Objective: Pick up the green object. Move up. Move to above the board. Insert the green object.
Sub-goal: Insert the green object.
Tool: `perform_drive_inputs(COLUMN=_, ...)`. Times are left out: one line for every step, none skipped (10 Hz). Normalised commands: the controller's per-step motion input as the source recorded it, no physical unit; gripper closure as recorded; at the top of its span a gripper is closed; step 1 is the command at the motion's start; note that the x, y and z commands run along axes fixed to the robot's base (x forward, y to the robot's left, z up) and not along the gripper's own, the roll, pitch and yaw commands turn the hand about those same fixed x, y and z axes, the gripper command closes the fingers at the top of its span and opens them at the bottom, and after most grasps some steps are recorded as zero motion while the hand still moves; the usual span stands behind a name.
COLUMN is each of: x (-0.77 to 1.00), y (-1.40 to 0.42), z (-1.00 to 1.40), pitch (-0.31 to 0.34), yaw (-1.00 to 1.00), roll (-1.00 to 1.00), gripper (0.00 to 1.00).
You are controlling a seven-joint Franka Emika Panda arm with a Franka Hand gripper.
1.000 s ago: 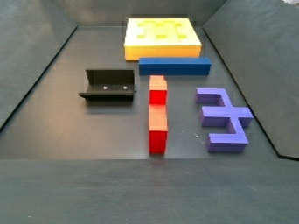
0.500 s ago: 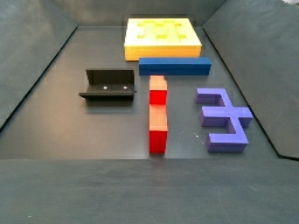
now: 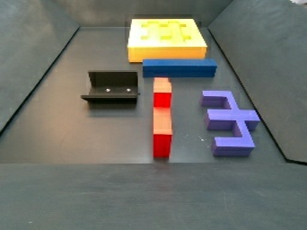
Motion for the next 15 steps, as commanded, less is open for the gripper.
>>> perform_drive_inputs(x=-0.29, y=-0.03, z=-1.0, pitch=0.0, yaw=0.09, roll=0.0, gripper=1.0)
perform_drive_inputs(x=-0.35, y=-0.22, z=-0.85, pitch=-0.017, yaw=0.0, roll=-0.13, gripper=1.0)
perform_drive_inputs(x=-0.24, y=-0.31, z=-0.69, pitch=-0.067, yaw=0.0, roll=-0.18, gripper=1.0)
perform_drive_inputs(x=-0.15, y=-0.28, z=-0.67, pitch=-0.081, yaw=0.0, roll=-0.18, gripper=1.0)
perform_drive_inputs(x=-0.07, y=-0.27, z=-0.67, pitch=-0.056, yaw=0.07, roll=-0.18, gripper=1.0)
perform_drive_inputs(x=0.0, y=-0.25, z=-0.65, pitch=-0.064, yaw=0.08, roll=-0.2, gripper=1.0)
perform_drive_inputs(x=0.0, y=-0.03, z=-0.65, pitch=-0.09, yaw=0.11, roll=-0.22, gripper=1.0)
perform_drive_inputs(x=0.0, y=0.0, z=-0.23, pitch=0.0, yaw=0.03, roll=0.1, gripper=1.0)
perform_drive_inputs(x=0.0, y=0.0, z=-0.3, pitch=-0.106, yaw=0.0, roll=-0.02, gripper=1.0)
perform_drive_inputs(x=0.0, y=0.0, z=-0.2, pitch=-0.184, yaw=0.03, roll=-0.03, gripper=1.0)
perform_drive_inputs(x=0.12, y=-0.05, z=-0.06, pitch=-0.19, yaw=0.07, roll=0.02, gripper=1.0)
perform_drive_inputs(x=0.15, y=-0.04, z=-0.2, pitch=-0.216, yaw=0.04, roll=0.03, gripper=1.0)
perform_drive_inputs(x=0.06, y=-0.07, z=-0.27, pitch=-0.294, yaw=0.0, roll=0.06, gripper=1.0)
perform_drive_inputs(x=0.0, y=-0.03, z=-0.19, pitch=-0.34, yaw=0.0, roll=0.09, gripper=1.0)
perform_drive_inputs(x=0.0, y=0.0, z=-0.09, pitch=-0.363, yaw=0.01, roll=0.22, gripper=1.0)
